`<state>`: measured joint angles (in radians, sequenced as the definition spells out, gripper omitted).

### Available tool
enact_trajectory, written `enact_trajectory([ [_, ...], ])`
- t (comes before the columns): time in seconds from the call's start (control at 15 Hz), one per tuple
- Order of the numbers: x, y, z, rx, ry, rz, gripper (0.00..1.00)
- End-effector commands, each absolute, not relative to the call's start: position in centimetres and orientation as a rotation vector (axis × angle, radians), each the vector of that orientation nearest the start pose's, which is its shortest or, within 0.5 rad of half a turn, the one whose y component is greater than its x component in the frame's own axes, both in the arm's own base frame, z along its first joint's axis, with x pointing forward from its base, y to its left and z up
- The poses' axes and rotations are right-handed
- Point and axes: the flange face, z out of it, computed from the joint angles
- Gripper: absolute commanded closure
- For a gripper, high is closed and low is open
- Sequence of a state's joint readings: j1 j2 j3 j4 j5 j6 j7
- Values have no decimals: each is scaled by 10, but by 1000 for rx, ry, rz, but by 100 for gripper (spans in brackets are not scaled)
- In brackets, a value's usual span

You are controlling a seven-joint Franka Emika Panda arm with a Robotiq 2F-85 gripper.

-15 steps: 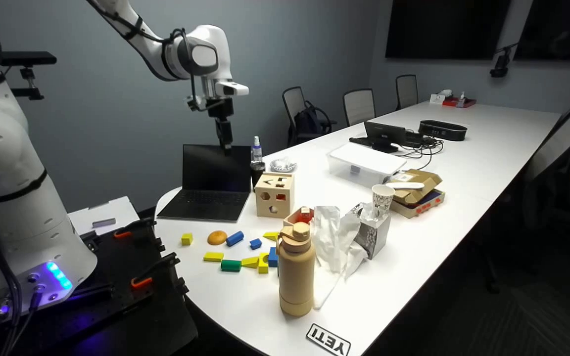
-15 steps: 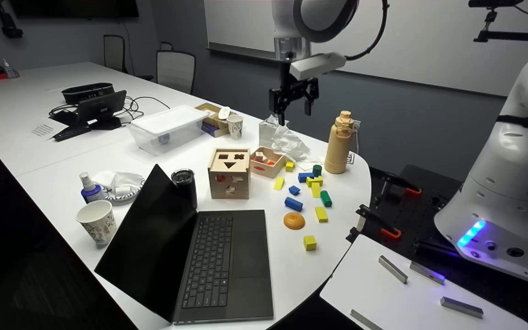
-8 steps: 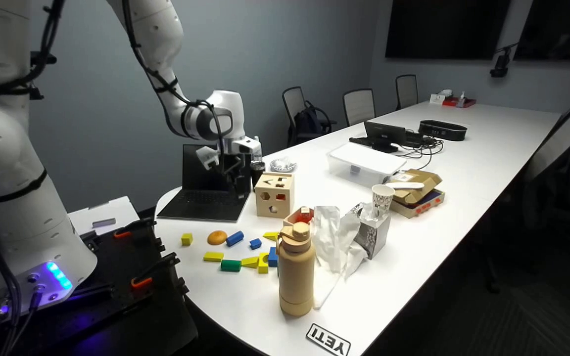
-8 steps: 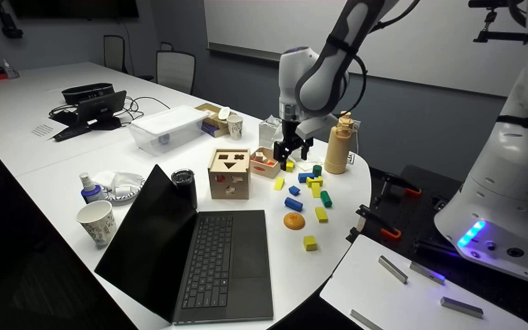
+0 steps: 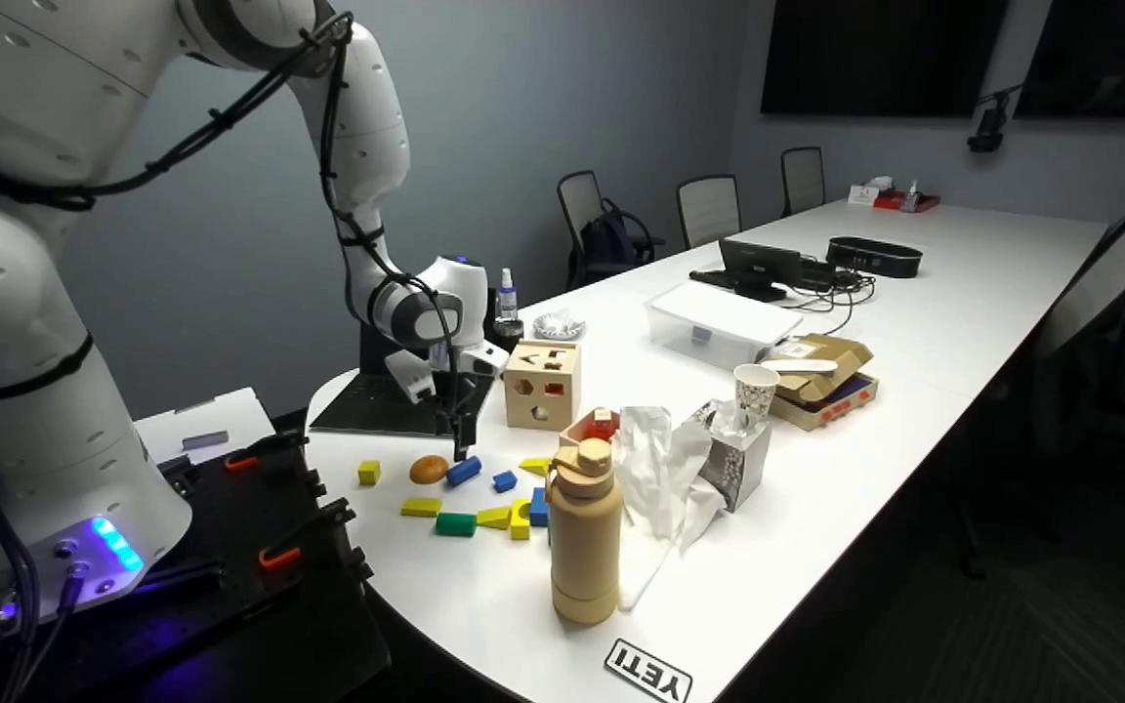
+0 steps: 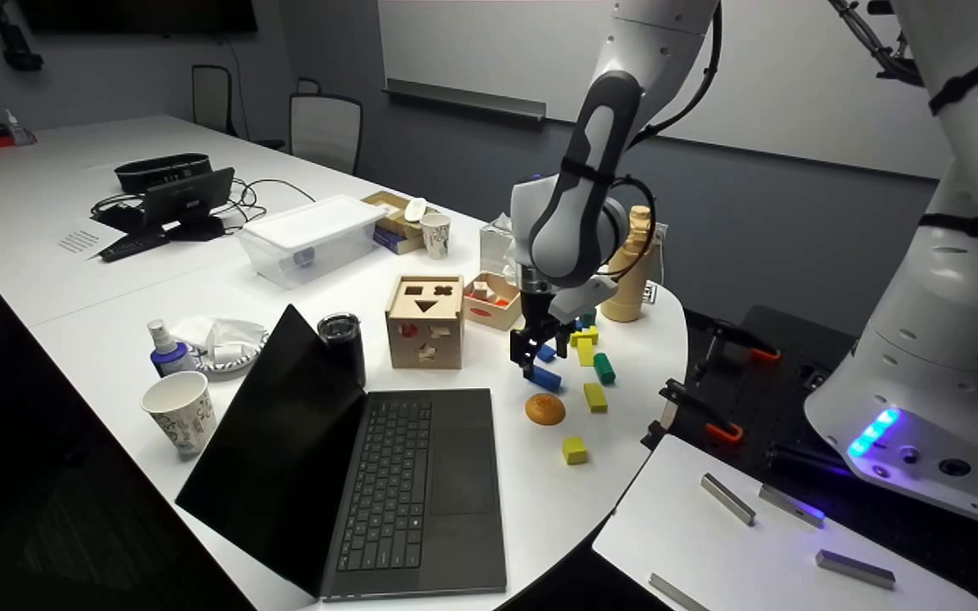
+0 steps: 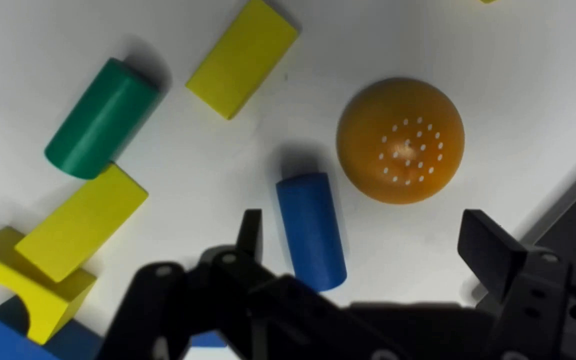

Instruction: Pick up the blue rectangular block and place it in the wooden box without a top cover

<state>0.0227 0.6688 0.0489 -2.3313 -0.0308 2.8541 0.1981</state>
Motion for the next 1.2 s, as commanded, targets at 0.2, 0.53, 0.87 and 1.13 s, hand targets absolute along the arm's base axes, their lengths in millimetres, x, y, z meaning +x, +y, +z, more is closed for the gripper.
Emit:
enact_trajectory([
  [0.2, 479, 35, 10, -3118, 248, 191, 0],
  [0.53, 483, 35, -3, -3113, 273, 189, 51],
  [0.87, 486, 31, -1, -3119, 312, 167, 88],
  [1.13, 494, 21, 30, -3061, 432, 52, 92],
])
